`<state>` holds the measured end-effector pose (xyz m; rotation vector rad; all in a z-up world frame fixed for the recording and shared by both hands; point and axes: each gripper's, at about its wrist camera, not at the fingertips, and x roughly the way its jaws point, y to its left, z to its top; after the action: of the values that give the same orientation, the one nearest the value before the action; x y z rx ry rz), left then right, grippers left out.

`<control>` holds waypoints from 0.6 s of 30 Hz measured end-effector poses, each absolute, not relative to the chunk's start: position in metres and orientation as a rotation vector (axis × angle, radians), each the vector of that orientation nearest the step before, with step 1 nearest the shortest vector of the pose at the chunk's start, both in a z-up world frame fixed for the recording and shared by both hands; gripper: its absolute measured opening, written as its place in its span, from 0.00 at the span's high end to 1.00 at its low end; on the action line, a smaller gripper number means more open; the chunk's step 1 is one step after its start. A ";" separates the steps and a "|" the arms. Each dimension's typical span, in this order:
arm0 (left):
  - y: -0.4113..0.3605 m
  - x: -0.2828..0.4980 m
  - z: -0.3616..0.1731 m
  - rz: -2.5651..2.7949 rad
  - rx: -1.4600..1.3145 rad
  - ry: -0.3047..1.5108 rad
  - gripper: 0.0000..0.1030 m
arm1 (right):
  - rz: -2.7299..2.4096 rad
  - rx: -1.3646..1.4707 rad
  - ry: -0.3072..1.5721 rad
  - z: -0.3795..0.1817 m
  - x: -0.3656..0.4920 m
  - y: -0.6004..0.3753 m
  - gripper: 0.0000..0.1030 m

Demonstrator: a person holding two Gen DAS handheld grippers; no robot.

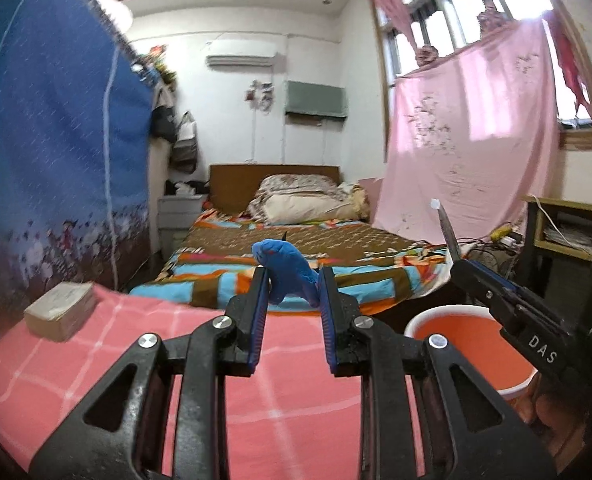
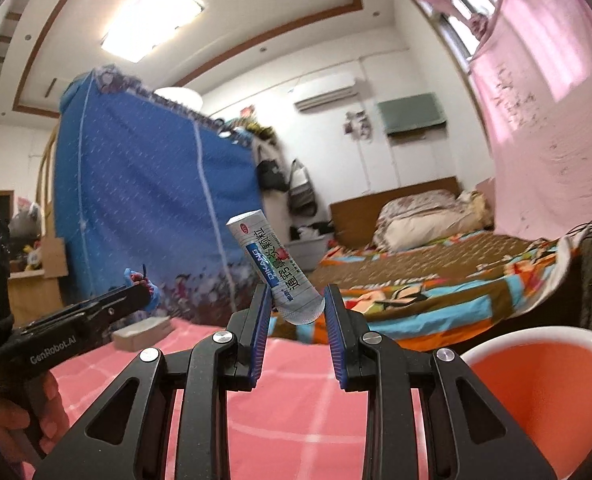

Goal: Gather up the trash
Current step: 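Carry the blue toy and toothpaste tube in both grippers over the bucket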

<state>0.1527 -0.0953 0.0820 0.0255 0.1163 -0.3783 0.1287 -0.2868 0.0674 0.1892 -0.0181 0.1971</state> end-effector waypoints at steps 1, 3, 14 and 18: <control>-0.102 0.151 0.083 -0.391 0.039 0.108 0.73 | 0.182 0.191 -0.026 0.068 0.126 -0.292 0.76; -0.119 0.145 0.083 -0.422 0.070 0.094 0.73 | 0.150 0.194 -0.042 0.069 0.119 -0.305 0.76; -0.193 0.149 0.082 -0.595 0.104 0.225 0.73 | -0.086 0.289 0.037 0.060 0.113 -0.375 0.76; -0.217 0.152 0.075 -0.634 0.138 0.288 0.73 | -0.154 0.325 0.106 0.052 0.116 -0.397 0.76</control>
<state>0.1519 -0.2168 0.0753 0.1381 0.2878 -0.6340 0.1162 -0.3968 0.0519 0.3250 0.1061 -0.1542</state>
